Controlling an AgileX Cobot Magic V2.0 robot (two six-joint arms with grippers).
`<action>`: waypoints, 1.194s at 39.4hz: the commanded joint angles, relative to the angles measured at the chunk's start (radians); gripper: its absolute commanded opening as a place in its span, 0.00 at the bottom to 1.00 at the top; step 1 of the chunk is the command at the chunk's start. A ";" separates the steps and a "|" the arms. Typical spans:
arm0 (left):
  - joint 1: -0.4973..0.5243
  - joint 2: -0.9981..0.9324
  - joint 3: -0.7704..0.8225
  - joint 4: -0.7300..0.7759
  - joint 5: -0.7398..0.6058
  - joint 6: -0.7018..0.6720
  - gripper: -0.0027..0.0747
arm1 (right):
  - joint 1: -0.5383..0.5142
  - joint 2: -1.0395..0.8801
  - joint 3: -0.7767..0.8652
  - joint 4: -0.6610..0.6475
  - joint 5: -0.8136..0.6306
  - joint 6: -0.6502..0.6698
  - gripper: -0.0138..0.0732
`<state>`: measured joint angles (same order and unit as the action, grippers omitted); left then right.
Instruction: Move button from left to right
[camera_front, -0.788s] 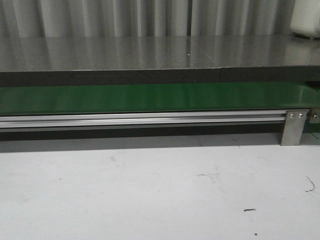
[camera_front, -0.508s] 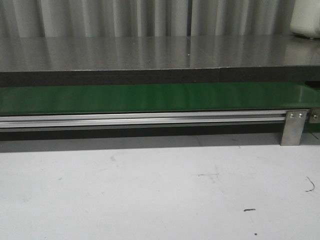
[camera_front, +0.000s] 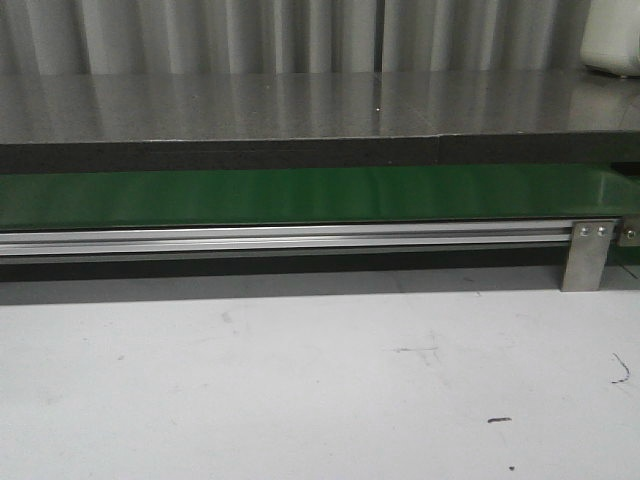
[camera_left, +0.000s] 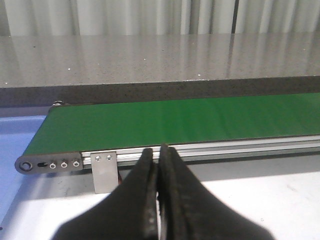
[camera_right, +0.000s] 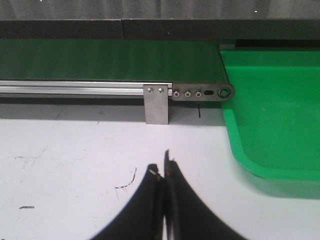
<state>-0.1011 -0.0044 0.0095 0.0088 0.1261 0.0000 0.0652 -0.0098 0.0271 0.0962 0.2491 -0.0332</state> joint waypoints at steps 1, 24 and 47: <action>-0.006 -0.017 0.026 -0.002 -0.083 -0.011 0.01 | -0.002 -0.013 -0.009 -0.008 -0.081 -0.003 0.08; -0.006 -0.009 -0.055 -0.060 -0.334 -0.009 0.01 | -0.001 -0.011 -0.105 0.087 -0.249 -0.002 0.08; -0.006 0.490 -0.560 0.013 0.165 -0.009 0.01 | -0.001 0.420 -0.563 -0.008 0.071 -0.003 0.11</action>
<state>-0.1011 0.4717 -0.5103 0.0190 0.3598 0.0000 0.0652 0.3928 -0.4970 0.1016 0.3881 -0.0332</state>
